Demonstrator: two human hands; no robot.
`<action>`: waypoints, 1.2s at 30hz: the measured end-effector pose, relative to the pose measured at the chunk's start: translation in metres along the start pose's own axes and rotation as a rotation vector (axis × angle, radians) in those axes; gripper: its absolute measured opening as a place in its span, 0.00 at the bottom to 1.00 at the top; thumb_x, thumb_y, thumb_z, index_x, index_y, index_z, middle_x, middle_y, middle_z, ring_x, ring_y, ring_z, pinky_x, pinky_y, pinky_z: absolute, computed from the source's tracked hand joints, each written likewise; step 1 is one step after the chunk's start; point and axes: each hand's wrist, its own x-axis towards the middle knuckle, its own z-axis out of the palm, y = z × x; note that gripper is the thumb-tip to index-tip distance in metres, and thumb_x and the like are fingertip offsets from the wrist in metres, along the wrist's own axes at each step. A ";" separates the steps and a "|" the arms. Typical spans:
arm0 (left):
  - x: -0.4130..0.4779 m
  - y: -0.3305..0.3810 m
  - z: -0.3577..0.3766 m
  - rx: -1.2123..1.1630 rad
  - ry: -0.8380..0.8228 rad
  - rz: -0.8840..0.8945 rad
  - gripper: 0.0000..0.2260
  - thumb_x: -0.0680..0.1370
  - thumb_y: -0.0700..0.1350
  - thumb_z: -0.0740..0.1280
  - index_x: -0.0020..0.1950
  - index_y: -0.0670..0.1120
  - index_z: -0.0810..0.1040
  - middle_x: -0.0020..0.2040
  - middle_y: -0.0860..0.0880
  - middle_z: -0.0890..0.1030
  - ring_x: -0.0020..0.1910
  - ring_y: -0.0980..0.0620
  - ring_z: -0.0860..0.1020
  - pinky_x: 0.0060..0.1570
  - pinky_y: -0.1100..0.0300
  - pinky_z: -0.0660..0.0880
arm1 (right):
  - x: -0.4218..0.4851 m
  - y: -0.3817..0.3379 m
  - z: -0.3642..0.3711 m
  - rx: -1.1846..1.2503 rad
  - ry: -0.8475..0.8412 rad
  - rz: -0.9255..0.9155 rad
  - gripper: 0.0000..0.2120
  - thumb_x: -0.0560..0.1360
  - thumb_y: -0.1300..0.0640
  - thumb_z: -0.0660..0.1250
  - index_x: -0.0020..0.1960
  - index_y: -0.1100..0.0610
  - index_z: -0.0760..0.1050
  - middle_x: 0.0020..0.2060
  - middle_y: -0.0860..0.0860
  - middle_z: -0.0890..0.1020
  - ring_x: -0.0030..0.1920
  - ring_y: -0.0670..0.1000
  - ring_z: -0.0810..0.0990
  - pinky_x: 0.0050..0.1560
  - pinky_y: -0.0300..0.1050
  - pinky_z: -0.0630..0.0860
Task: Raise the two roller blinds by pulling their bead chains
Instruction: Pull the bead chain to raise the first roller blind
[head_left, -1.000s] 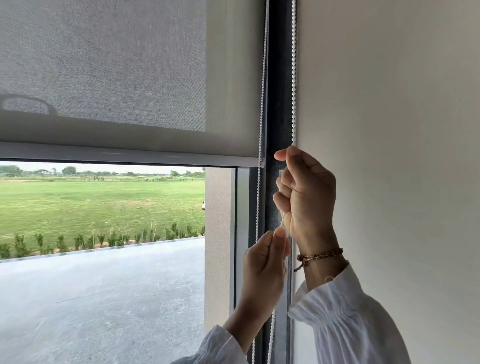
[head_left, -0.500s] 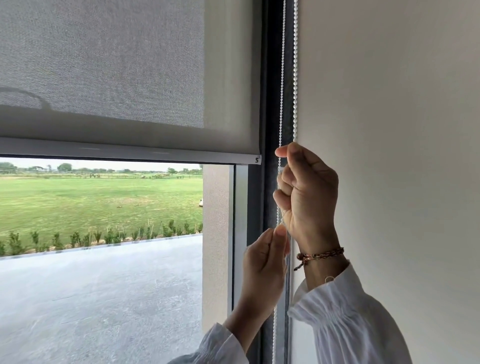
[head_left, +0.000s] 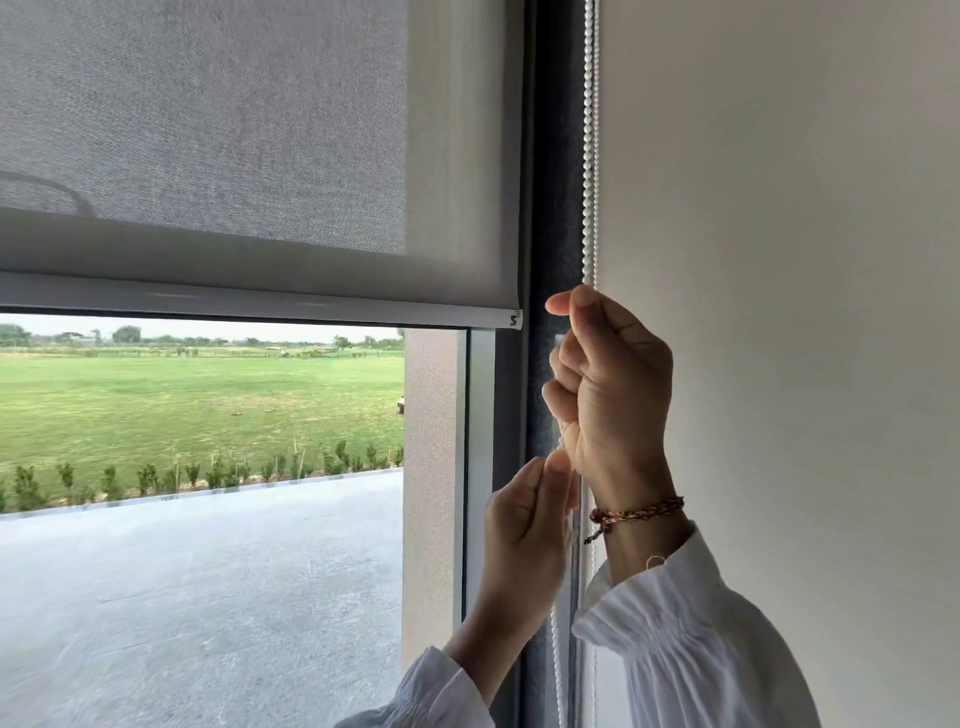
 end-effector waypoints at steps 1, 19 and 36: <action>0.000 0.000 0.000 0.000 0.001 0.000 0.16 0.71 0.57 0.60 0.27 0.53 0.63 0.22 0.57 0.63 0.22 0.59 0.58 0.23 0.69 0.57 | 0.000 0.000 0.000 0.000 0.003 0.004 0.13 0.78 0.58 0.60 0.36 0.55 0.77 0.19 0.43 0.60 0.21 0.43 0.54 0.23 0.30 0.52; 0.020 -0.007 -0.019 0.042 -0.061 -0.007 0.16 0.73 0.58 0.58 0.27 0.55 0.70 0.19 0.55 0.63 0.20 0.60 0.58 0.21 0.65 0.55 | 0.018 0.019 0.008 -0.081 0.036 0.040 0.12 0.79 0.58 0.59 0.38 0.57 0.76 0.21 0.45 0.59 0.22 0.43 0.53 0.22 0.32 0.51; 0.027 -0.023 -0.063 0.071 -0.080 0.034 0.17 0.76 0.49 0.57 0.26 0.55 0.69 0.20 0.56 0.66 0.22 0.59 0.61 0.24 0.66 0.58 | 0.007 0.060 0.037 -0.067 0.117 -0.096 0.12 0.78 0.59 0.60 0.37 0.56 0.77 0.20 0.44 0.59 0.22 0.44 0.53 0.24 0.33 0.51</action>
